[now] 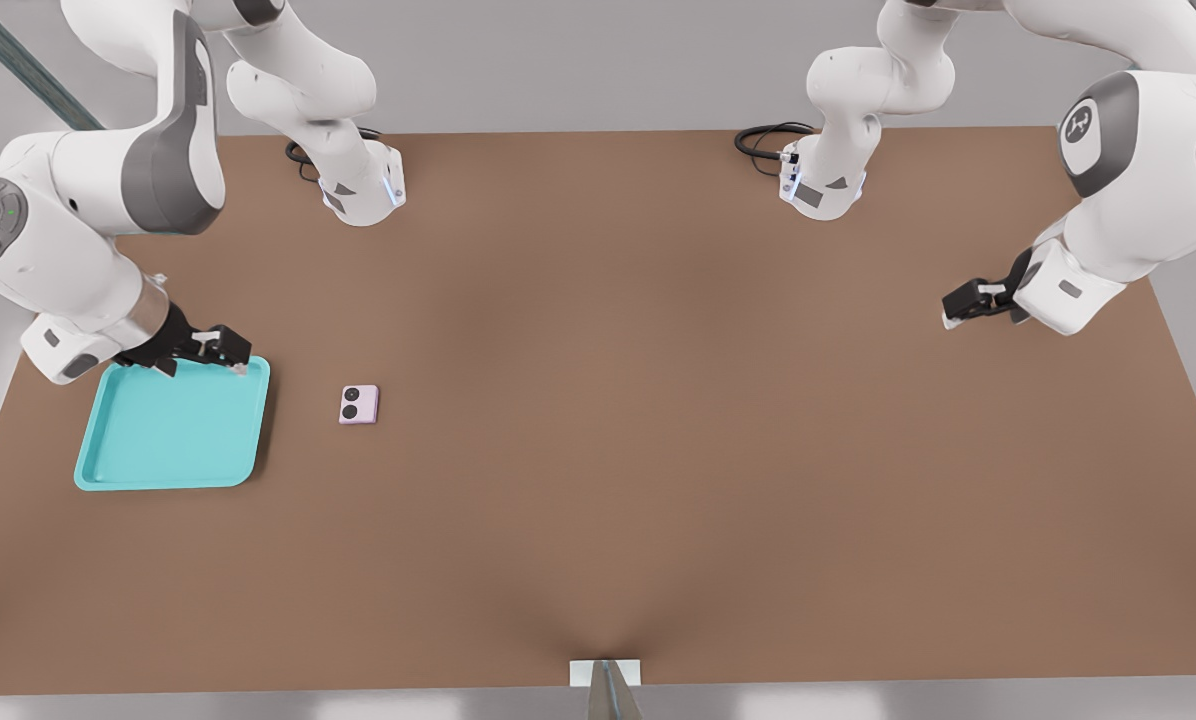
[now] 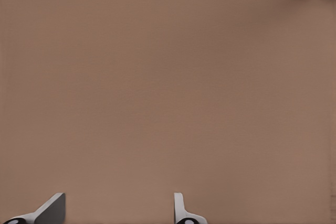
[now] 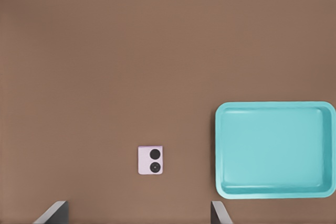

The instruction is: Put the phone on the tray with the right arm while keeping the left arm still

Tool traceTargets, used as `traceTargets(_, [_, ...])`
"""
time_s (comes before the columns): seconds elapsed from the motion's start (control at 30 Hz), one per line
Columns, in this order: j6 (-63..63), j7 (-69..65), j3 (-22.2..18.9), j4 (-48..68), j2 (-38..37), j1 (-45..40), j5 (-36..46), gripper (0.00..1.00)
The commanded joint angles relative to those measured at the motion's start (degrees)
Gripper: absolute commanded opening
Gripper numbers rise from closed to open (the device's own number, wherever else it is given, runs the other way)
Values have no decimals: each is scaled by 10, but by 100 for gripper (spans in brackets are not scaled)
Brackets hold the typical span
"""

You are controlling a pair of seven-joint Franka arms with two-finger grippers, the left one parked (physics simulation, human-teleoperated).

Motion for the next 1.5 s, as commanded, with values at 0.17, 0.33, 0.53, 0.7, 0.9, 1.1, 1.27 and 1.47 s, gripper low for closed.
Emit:
traceTargets(0.17, [52, 31, 19, -21, 31, 20, -3, 100])
traceTargets(0.33, [208, 96, 24, -131, 79, 44, -2, 100])
traceTargets(0.53, [405, 130, 24, -328, 70, 39, 3, 100])
traceTargets(0.7, [474, 128, 10, -369, 87, 37, 3, 100])
traceTargets(0.9, [481, 125, 12, -375, 114, 37, 3, 100])
traceTargets(1.1, [476, 22, 17, -408, 107, 33, 3, 100])
traceTargets(1.27, [477, 9, 19, -430, 107, 28, 3, 100])
traceTargets(1.47, [483, 8, 19, -443, 113, 25, 3, 100])
